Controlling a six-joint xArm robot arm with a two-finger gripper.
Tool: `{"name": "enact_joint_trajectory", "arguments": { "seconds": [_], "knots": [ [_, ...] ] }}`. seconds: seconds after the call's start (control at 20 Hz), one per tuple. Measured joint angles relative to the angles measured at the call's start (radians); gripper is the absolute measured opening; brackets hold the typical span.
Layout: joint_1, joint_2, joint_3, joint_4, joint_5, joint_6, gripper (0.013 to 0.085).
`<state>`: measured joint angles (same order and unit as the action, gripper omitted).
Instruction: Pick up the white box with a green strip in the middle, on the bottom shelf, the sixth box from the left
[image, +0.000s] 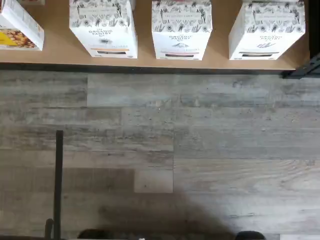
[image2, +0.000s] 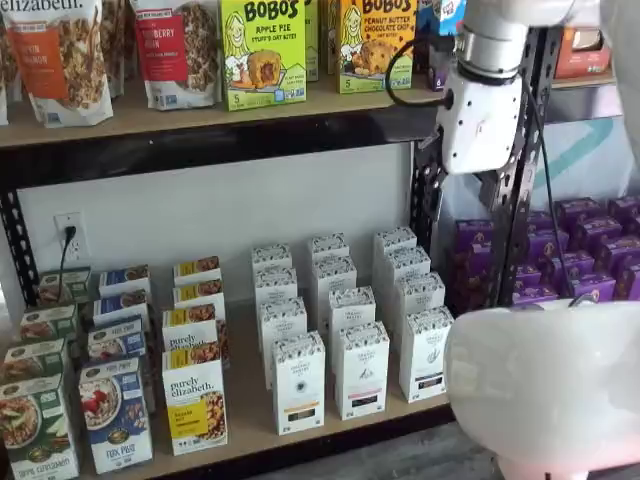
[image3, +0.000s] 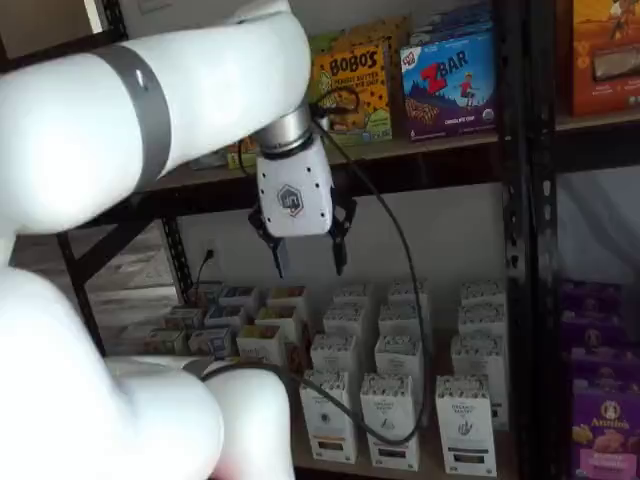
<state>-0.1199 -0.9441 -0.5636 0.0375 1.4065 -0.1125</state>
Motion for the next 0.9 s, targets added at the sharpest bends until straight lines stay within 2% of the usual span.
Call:
{"name": "enact_joint_trajectory", "arguments": {
  "seconds": [0.2, 0.45, 0.75, 0.9],
  "knots": [
    [-0.017, 0.008, 0.067, 0.014, -0.093, -0.023, 0.085],
    [-0.032, 0.039, 0.125, 0.001, -0.186, -0.038, 0.085],
    [-0.022, 0.096, 0.195, -0.052, -0.306, -0.008, 0.085],
    [-0.021, 0.136, 0.224, -0.054, -0.354, -0.007, 0.085]
  ]
}}
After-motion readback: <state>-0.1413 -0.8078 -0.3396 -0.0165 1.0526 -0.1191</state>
